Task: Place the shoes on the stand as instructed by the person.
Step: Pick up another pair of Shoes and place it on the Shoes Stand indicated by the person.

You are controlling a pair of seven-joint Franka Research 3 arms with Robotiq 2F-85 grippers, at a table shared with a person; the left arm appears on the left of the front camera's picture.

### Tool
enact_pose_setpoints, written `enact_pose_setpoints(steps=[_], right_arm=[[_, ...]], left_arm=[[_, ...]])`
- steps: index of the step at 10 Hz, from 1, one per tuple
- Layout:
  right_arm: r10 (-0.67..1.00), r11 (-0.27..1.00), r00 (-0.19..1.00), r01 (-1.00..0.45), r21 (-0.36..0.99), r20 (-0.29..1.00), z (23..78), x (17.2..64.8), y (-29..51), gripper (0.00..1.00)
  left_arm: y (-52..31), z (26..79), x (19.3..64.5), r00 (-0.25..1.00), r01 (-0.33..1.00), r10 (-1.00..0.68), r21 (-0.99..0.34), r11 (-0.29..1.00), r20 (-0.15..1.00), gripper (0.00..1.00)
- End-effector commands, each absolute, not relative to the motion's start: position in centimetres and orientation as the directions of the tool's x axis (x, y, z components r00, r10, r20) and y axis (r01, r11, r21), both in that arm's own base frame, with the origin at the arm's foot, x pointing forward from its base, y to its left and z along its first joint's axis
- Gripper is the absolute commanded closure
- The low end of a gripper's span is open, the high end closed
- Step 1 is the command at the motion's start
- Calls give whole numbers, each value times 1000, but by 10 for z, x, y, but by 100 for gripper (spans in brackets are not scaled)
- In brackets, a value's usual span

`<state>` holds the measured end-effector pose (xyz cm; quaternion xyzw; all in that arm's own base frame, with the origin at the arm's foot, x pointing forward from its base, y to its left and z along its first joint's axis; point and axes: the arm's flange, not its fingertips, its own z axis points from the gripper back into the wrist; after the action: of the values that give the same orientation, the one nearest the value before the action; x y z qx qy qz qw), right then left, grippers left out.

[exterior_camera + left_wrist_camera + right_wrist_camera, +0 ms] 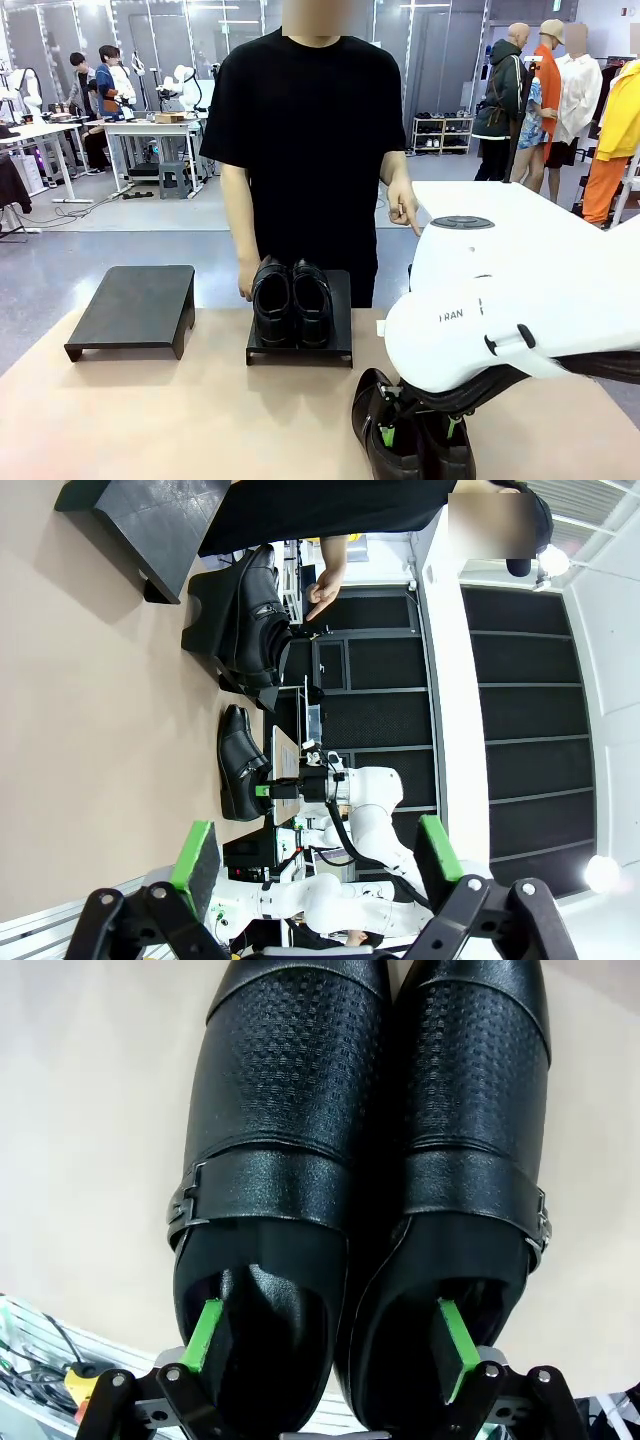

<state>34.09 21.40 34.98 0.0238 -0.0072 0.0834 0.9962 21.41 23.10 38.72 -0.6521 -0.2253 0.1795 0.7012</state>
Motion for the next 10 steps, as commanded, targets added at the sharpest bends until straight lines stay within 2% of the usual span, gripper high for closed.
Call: enact_pose_setpoints(steps=[1,2,3,4,6,7,8,10], right_arm=[[125,992,991,-126,21,52,305,272,177,35],[121,992,991,-122,29,55,306,272,176,60],[119,992,991,-120,31,57,306,273,176,95],[116,993,992,-118,29,53,305,273,176,100],[108,994,993,-109,26,49,305,275,174,100],[102,994,993,-104,29,51,304,276,173,96],[98,994,994,-100,31,51,304,276,173,100],[92,995,995,-93,30,46,302,277,173,100]], left_arm=[[231,389,213,835,51,544,-996,72,82,0],[231,389,213,835,51,544,-996,72,82,0],[231,389,213,835,51,544,-996,72,82,0],[231,389,213,835,51,544,-996,72,82,0],[231,389,213,835,51,544,-996,72,82,0],[231,389,213,835,51,544,-996,72,82,0],[231,389,213,835,51,544,-996,72,82,0],[231,389,213,835,51,544,-996,72,82,0]])
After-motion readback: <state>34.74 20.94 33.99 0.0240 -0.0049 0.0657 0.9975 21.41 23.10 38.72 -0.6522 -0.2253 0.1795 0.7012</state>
